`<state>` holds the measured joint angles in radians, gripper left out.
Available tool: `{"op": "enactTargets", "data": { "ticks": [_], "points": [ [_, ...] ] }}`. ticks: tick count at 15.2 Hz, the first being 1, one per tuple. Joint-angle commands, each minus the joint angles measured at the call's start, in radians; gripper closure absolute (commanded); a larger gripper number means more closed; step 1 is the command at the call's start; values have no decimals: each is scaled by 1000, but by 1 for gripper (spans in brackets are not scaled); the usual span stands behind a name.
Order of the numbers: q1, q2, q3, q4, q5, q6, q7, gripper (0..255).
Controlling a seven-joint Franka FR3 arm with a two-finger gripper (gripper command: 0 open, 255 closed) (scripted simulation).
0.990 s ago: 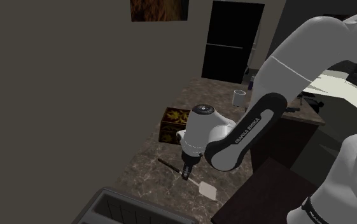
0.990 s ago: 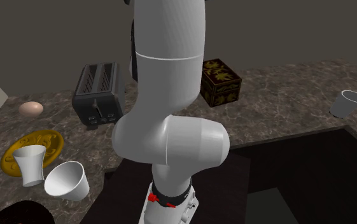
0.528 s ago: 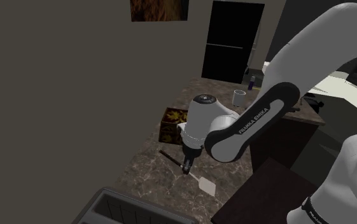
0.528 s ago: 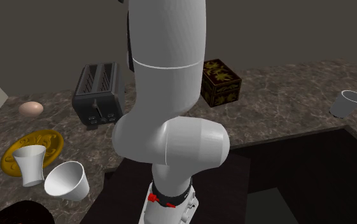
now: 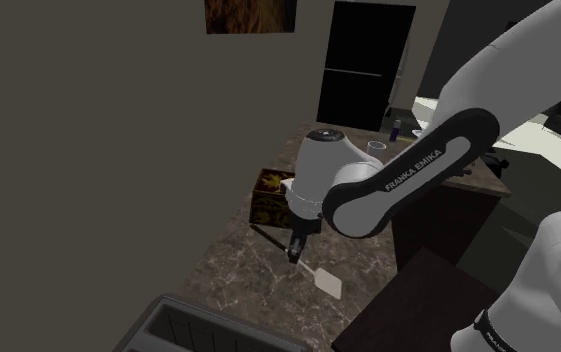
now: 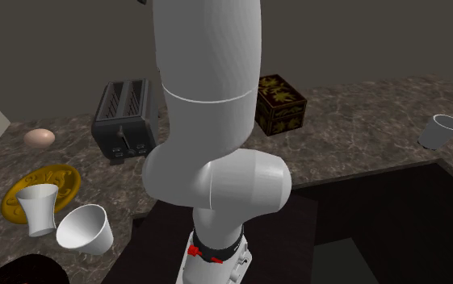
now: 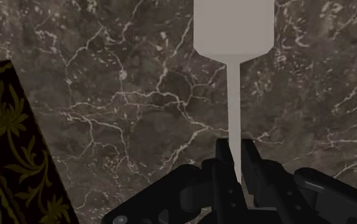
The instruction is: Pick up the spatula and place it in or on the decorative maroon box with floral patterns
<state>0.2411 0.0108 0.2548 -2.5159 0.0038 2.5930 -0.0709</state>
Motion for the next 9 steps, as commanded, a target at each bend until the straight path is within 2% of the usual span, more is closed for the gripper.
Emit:
{"op": "enactTargets", "data": {
  "ticks": [1, 9],
  "points": [
    [1, -28, 1, 3, 13, -31, -9, 255],
    [4, -119, -2, 33, 46, -150, -32, 255]
  ]
}}
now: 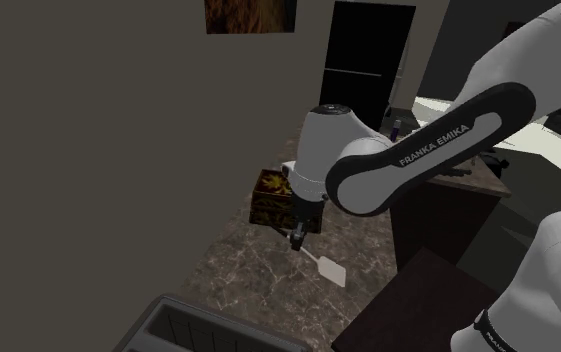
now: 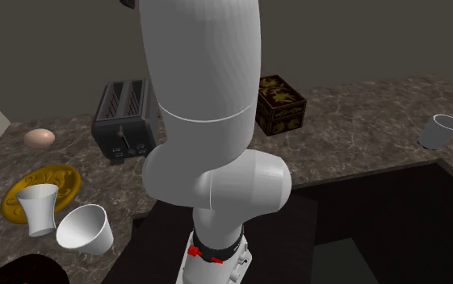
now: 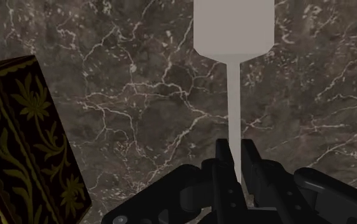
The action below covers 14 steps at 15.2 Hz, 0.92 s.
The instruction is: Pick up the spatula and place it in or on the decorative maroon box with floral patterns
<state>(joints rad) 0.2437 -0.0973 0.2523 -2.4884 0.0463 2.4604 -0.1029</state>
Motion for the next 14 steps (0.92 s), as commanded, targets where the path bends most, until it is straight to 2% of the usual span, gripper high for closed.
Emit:
{"op": "enactTargets", "data": {
  "ticks": [1, 8, 14],
  "points": [
    [2, -21, 0, 11, 6, -32, -2, 255],
    [4, -85, -6, 50, 22, -135, -14, 255],
    [-63, 16, -84, 168, -8, -156, -137, 255]
  ]
}}
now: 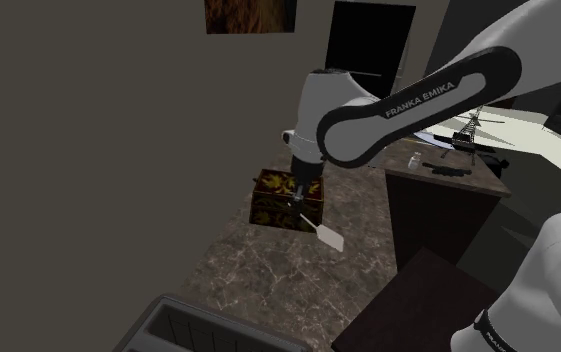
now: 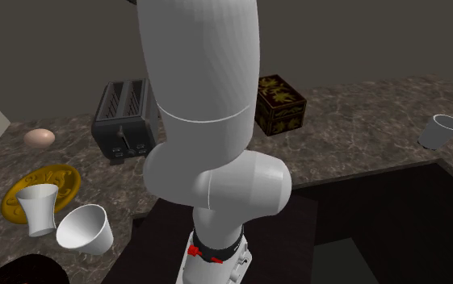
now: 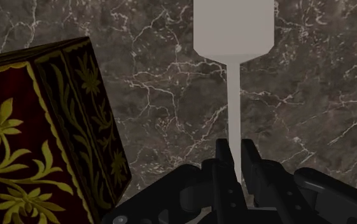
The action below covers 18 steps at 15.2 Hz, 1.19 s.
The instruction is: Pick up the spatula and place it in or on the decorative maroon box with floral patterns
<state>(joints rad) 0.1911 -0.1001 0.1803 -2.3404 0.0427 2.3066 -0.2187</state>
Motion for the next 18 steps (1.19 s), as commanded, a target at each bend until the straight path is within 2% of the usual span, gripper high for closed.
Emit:
{"op": "enactTargets", "data": {
  "ticks": [1, 10, 18],
  "points": [
    [-21, 38, -24, 43, -8, -7, -41, 255],
    [-109, 234, -109, 303, -21, -75, -205, 255],
    [-183, 450, -155, 622, -13, -182, -328, 255]
  ]
}}
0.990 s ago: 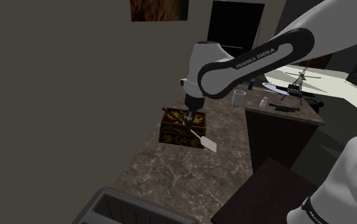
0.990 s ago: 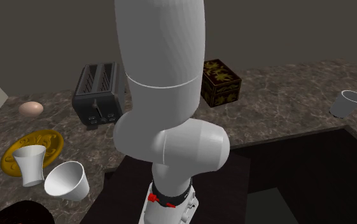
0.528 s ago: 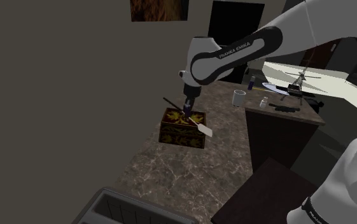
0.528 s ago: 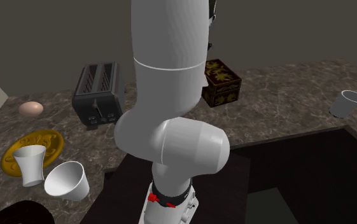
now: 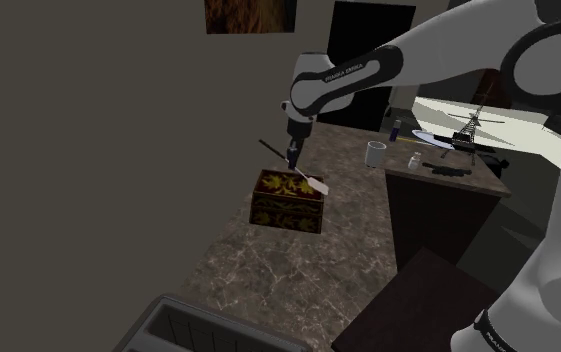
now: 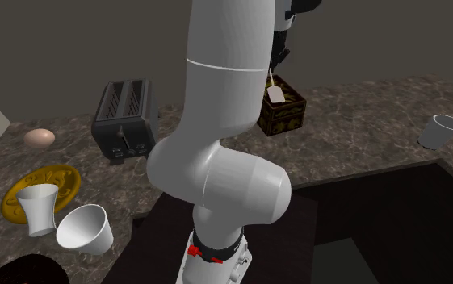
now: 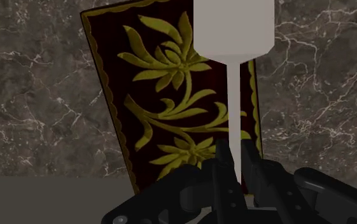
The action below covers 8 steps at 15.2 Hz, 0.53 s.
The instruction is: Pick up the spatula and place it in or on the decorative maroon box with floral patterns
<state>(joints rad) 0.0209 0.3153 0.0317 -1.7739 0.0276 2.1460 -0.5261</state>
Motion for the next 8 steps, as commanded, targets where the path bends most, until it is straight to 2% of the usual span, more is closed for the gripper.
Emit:
{"op": "enactTargets", "data": {
  "ticks": [1, 3, 8],
  "points": [
    [-22, 65, -11, 103, 4, -39, -35, 255],
    [-37, 114, -16, 180, 6, -67, -54, 255],
    [-37, 138, -16, 147, 6, -11, -56, 255]
  ]
}}
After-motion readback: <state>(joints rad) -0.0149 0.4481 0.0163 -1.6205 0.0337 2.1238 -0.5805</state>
